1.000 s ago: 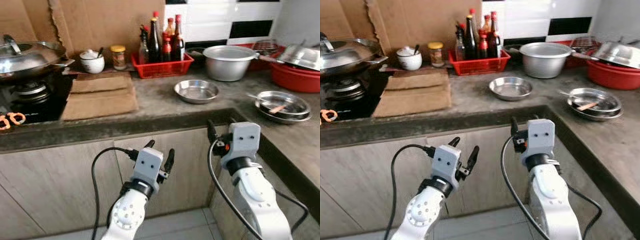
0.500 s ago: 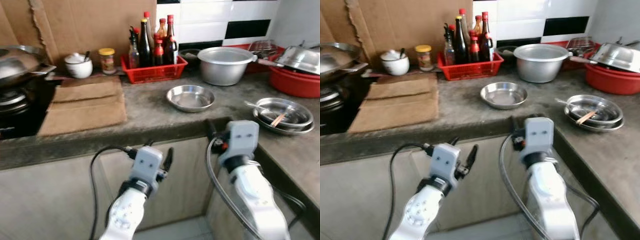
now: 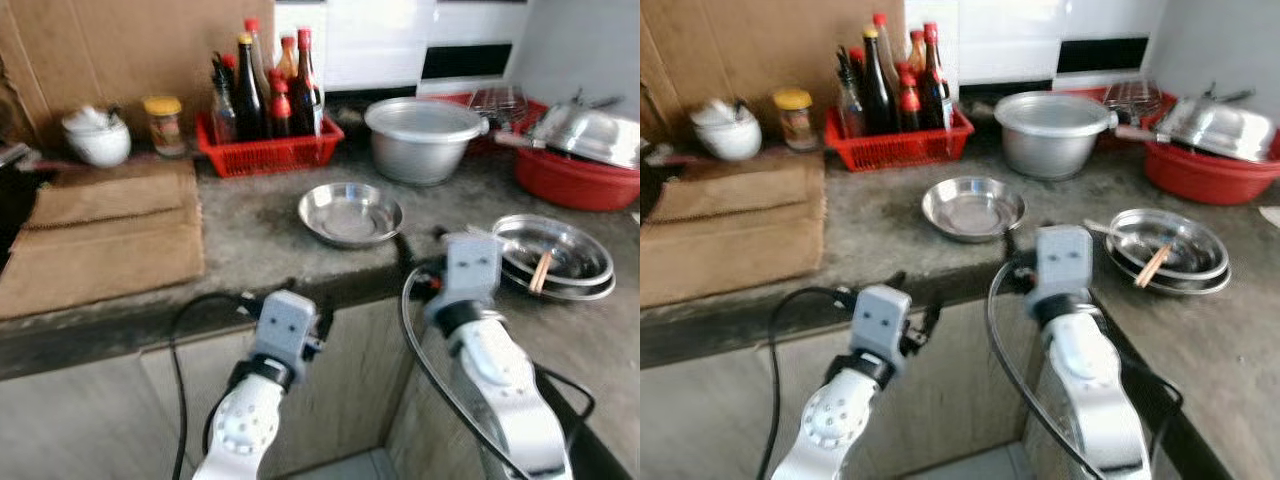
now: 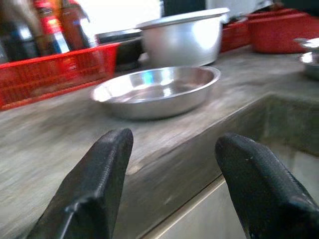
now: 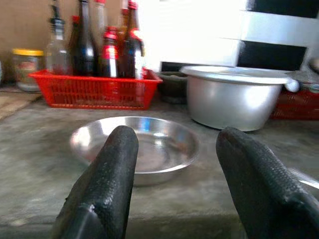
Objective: Kitchen organization
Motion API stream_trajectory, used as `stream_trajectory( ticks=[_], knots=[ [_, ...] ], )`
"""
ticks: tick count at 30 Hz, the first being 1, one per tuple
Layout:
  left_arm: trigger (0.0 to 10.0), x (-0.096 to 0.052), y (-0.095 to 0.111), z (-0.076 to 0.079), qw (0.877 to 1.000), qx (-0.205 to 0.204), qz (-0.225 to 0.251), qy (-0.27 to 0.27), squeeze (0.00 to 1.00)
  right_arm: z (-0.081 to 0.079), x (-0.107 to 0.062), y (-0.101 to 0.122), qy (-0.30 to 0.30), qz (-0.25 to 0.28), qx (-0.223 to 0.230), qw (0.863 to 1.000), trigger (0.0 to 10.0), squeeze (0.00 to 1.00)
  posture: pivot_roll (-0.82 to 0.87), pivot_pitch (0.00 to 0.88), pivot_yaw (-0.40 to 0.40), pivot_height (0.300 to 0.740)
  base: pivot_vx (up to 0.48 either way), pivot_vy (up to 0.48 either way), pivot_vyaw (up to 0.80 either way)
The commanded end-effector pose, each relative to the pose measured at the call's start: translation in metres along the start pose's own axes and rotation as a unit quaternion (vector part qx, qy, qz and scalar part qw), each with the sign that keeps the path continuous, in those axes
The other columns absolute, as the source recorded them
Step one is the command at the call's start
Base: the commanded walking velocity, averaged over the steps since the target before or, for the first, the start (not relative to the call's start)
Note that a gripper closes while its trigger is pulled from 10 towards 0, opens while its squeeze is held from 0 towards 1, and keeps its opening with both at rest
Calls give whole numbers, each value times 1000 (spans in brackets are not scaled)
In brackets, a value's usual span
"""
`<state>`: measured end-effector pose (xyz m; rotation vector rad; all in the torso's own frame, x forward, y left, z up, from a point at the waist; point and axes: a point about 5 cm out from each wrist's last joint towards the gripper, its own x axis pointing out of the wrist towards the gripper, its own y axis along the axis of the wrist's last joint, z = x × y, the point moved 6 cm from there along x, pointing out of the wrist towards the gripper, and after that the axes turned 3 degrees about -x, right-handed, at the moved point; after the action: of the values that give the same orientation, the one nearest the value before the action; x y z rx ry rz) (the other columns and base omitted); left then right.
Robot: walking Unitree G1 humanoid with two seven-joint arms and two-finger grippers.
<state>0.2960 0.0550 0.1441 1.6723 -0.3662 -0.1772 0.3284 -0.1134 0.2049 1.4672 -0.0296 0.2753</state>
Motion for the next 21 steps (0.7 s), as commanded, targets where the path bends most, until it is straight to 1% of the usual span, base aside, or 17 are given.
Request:
stream_trajectory(
  ticks=[1,2,4,6,8,10,13,14,16,17,19,20,21],
  knots=[
    [10000,1,3,9,1000,-6,6,-12,0,8,1,-4,-6,-12,-2,1000,10000,0,170,0,-59,740,300,0,0],
    [10000,1,3,9,1000,-6,6,-11,0,7,2,-5,-2,-15,-1,1000,10000,0,172,0,-56,740,289,0,0],
    [10000,2,5,6,1000,-8,13,-3,0,4,9,-3,12,-21,1,1000,10000,0,171,0,-60,740,0,0,0],
    [10000,3,6,5,1000,-8,13,-3,0,3,13,-1,19,-20,4,1000,10000,0,172,0,-60,740,0,0,0],
    [10000,3,6,5,1000,-6,14,-3,0,4,21,5,23,-15,22,999,10000,0,171,0,-58,740,0,0,0],
    [10000,3,5,5,1000,-6,14,-5,0,3,26,12,29,-4,27,999,10000,0,172,0,-60,740,0,0,0],
    [10000,3,5,6,1000,-6,14,-5,0,2,30,16,36,4,23,999,10000,0,173,0,-60,740,0,0,0],
    [10000,2,5,7,1000,-7,14,-5,0,3,35,20,36,9,14,999,10000,0,175,0,-62,740,0,0,0],
    [10000,3,6,7,1000,-8,15,-6,0,2,40,21,39,8,-1,999,10000,0,175,0,-62,740,0,0,800],
    [10000,2,6,8,1000,-9,16,-8,0,0,47,21,42,1,-4,999,10000,0,177,0,-65,740,0,0,800],
    [10000,2,7,9,1000,-9,16,-8,0,-3,53,15,47,-20,-7,999,10000,0,178,0,-68,740,0,0,800],
    [10000,2,7,9,1000,-9,16,-7,0,-3,56,12,46,-32,-8,998,10000,0,179,0,-70,740,0,0,0],
    [10000,1,7,8,1000,-10,16,-5,0,-1,63,0,41,-69,-5,997,10000,0,179,1,-70,740,0,0,0]
  ],
)
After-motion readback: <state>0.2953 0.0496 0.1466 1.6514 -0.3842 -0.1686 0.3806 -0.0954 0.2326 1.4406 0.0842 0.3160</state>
